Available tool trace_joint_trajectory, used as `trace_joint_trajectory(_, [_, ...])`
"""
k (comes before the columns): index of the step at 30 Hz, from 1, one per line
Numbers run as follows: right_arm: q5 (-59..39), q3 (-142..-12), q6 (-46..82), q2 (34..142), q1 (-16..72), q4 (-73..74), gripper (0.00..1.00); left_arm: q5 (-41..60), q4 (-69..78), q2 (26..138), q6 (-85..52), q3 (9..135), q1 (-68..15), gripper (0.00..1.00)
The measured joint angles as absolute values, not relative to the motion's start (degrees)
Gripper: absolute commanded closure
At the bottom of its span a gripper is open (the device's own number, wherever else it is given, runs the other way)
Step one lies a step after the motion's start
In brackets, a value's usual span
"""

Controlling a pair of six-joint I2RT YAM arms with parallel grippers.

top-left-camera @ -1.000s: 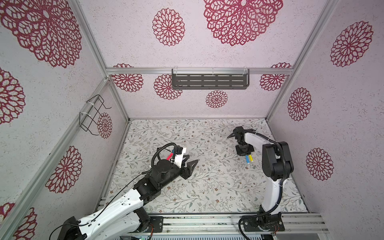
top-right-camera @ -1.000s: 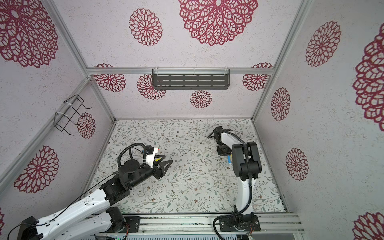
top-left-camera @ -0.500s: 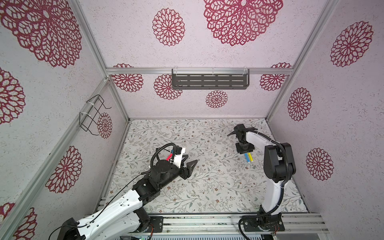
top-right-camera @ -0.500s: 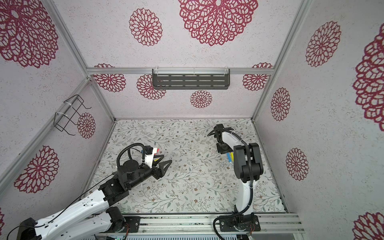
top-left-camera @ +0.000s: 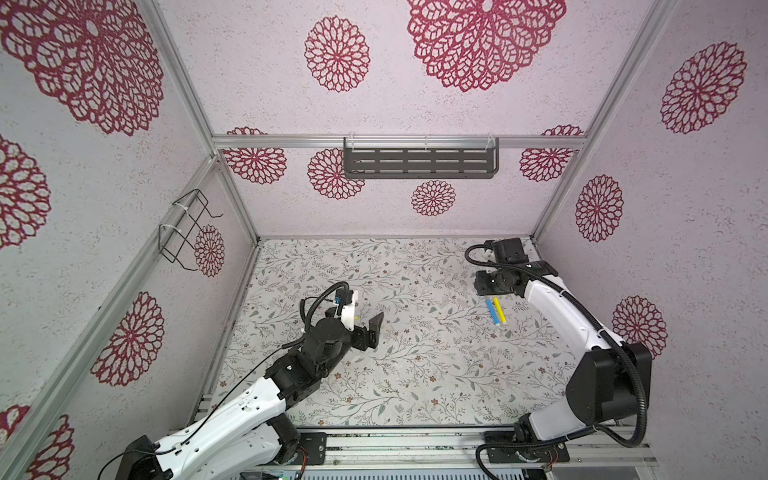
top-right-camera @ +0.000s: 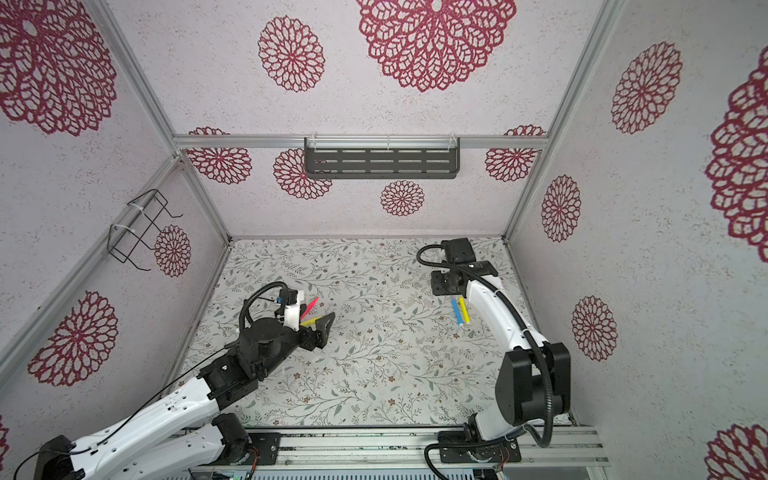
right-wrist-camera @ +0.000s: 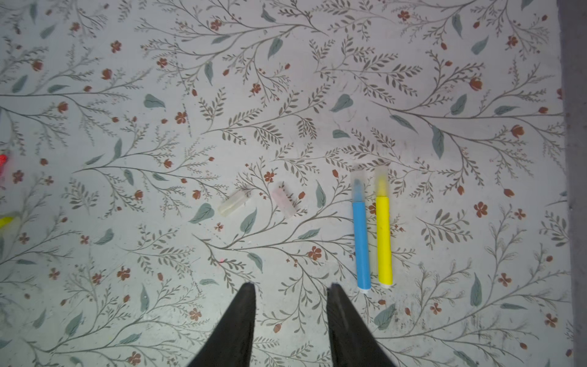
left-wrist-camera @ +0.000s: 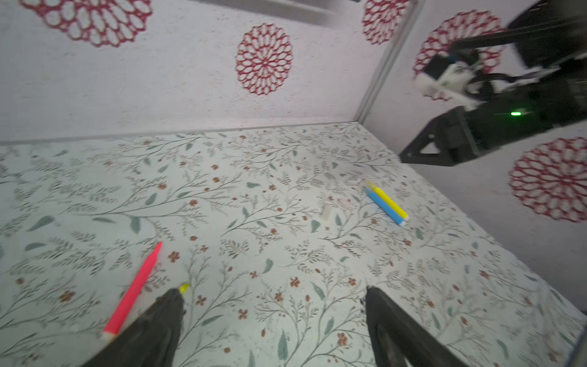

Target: Insert the pens into the pen caps

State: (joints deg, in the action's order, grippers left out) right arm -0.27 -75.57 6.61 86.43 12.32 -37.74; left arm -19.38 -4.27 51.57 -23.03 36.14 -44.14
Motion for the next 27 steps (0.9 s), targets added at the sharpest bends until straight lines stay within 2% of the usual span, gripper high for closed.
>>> trace_joint_trajectory(4, [-4.1, -73.6, 6.61, 84.23, 12.32, -36.47, 0.59, -20.49, -7.68, 53.06, -23.77, 37.19, -38.44, 0.08])
trace_joint_trajectory(11, [-12.86, -67.0, 7.35, 78.91, 12.32, -33.21, 0.58, -13.56, -9.17, 58.0, -26.26, 37.8, -26.35, 0.08])
trace_joint_trajectory(19, [-17.26, -62.48, 8.6, 75.9, 12.32, -29.45, 0.58, -6.66, -12.82, 70.32, -28.42, 42.76, -19.27, 0.11])
trace_joint_trajectory(27, [-19.35, -57.98, 9.78, 74.96, 12.32, -27.64, 0.58, -3.16, -13.26, 72.44, -31.53, 42.57, -13.02, 0.11])
